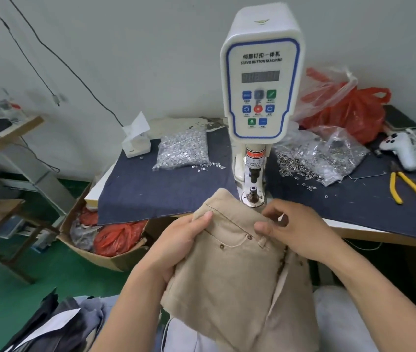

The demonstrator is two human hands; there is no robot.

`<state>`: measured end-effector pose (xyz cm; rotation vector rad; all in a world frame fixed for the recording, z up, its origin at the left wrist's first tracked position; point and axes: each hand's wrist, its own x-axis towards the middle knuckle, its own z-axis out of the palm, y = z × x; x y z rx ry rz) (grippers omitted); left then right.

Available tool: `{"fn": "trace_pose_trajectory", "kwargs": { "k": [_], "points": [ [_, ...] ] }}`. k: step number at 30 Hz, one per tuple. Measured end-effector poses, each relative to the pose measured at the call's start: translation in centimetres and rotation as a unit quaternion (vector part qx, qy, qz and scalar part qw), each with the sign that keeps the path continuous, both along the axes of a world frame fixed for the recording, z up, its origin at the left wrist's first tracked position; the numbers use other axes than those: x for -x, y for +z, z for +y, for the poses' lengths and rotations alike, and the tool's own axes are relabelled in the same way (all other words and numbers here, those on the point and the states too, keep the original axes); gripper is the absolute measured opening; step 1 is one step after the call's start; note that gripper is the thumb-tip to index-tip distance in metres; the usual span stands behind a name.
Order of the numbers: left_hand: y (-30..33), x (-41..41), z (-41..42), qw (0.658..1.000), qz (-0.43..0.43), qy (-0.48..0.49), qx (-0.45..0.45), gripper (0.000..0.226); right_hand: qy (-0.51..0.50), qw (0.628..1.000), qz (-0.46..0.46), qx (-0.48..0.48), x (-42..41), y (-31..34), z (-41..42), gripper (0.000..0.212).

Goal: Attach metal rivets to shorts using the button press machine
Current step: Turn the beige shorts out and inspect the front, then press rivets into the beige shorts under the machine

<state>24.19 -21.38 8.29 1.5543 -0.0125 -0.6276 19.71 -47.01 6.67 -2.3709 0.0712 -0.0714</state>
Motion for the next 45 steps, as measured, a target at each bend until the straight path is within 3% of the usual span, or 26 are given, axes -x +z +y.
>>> {"fn": "trace_pose_trajectory", "kwargs": {
  "k": [4, 7, 9, 13, 15, 17, 19, 20, 21, 23, 26, 28, 30, 31, 33, 35, 37, 40, 42, 45],
  "points": [
    [-1.1, -0.2, 0.0, 0.996, 0.061, 0.006, 0.064, 0.041, -0.026, 0.993, -0.108, -0.048, 0.7, -0.2, 0.2, 0.02],
    [-2.3, -0.5, -0.2, 0.99, 0.101, 0.036, 0.096, 0.042, 0.012, 0.98, -0.051, -0.193, 1.4, 0.0, -0.3, 0.023],
    [-2.9, -0.8, -0.2, 0.989, 0.087, 0.064, 0.1, 0.037, 0.05, 0.975, 0.008, -0.217, 1.7, -0.1, -0.5, 0.017],
    [-3.8, -1.3, -0.4, 0.99, -0.076, 0.118, 0.004, 0.024, 0.059, 0.974, 0.007, -0.218, 1.6, -0.2, -1.3, 0.024],
    [-4.0, -0.4, -1.1, 0.967, -0.205, 0.142, -0.06, 0.017, 0.079, 0.968, -0.002, -0.24, 1.4, 0.4, -1.1, 0.02],
    [-4.6, 0.8, -2.0, 0.9, -0.39, 0.125, -0.149, 0.016, 0.099, 0.96, -0.011, -0.26, 1.0, 0.6, -0.6, 0.032],
    [-5.7, 2.0, -2.8, 0.836, -0.513, -0.008, -0.195, 0.016, 0.105, 0.959, -0.013, -0.263, 0.5, 0.8, 0.0, 0.034],
    [-6.1, 2.5, -3.2, 0.836, -0.504, -0.087, -0.2, 0.017, 0.104, 0.96, -0.013, -0.26, 0.3, 0.9, 0.2, 0.032],
    [-6.0, 2.8, -3.6, 0.857, -0.455, -0.141, -0.195, 0.02, 0.102, 0.962, -0.012, -0.252, 0.2, 1.0, 0.2, 0.03],
    [-6.0, 2.8, -4.0, 0.907, -0.353, -0.167, -0.157, 0.024, 0.097, 0.971, -0.005, -0.22, -0.1, 0.9, 0.0, 0.027],
    [-5.9, 2.1, -3.8, 0.914, -0.356, -0.166, -0.104, 0.027, 0.091, 0.98, 0.002, -0.177, -0.3, 0.8, -0.2, 0.028],
    [-5.7, 1.3, -3.7, 0.931, -0.287, -0.216, -0.066, 0.024, 0.088, 0.982, 0.002, -0.168, -0.4, 0.6, -0.5, 0.03],
    [-5.1, 0.6, -4.0, 0.93, -0.231, -0.271, -0.087, 0.02, 0.078, 0.979, -0.006, -0.187, -0.7, 0.6, -1.2, 0.031],
    [-5.1, 0.0, -4.1, 0.92, -0.243, -0.278, -0.132, 0.024, 0.071, 0.98, -0.012, -0.184, -0.9, 0.6, -1.6, 0.032],
    [-4.9, -1.1, -4.4, 0.903, -0.311, -0.23, -0.189, 0.033, 0.06, 0.988, -0.002, -0.143, -1.5, 0.0, -2.3, 0.029],
    [-4.5, -1.9, -4.6, 0.915, -0.346, -0.152, -0.144, 0.035, 0.023, 0.995, 0.027, -0.093, -2.7, -1.2, -3.4, 0.023],
    [-3.9, -2.4, -5.1, 0.935, -0.334, -0.085, -0.088, 0.035, -0.078, 0.997, 0.017, -0.016, -4.6, -2.4, -4.9, 0.017],
    [-3.3, -4.1, -5.8, 0.941, -0.33, 0.023, -0.071, 0.04, -0.19, 0.974, -0.017, 0.126, -8.3, -3.1, -7.8, 0.016],
    [-3.2, -6.3, -5.8, 0.933, -0.332, 0.088, -0.109, 0.048, -0.21, 0.961, -0.014, 0.178, -10.6, -3.6, -9.2, 0.019],
    [-3.6, -10.2, -5.7, 0.91, -0.313, 0.134, -0.238, 0.044, -0.211, 0.949, -0.007, 0.233, -12.6, -4.4, -9.2, 0.025]
  ]
}}
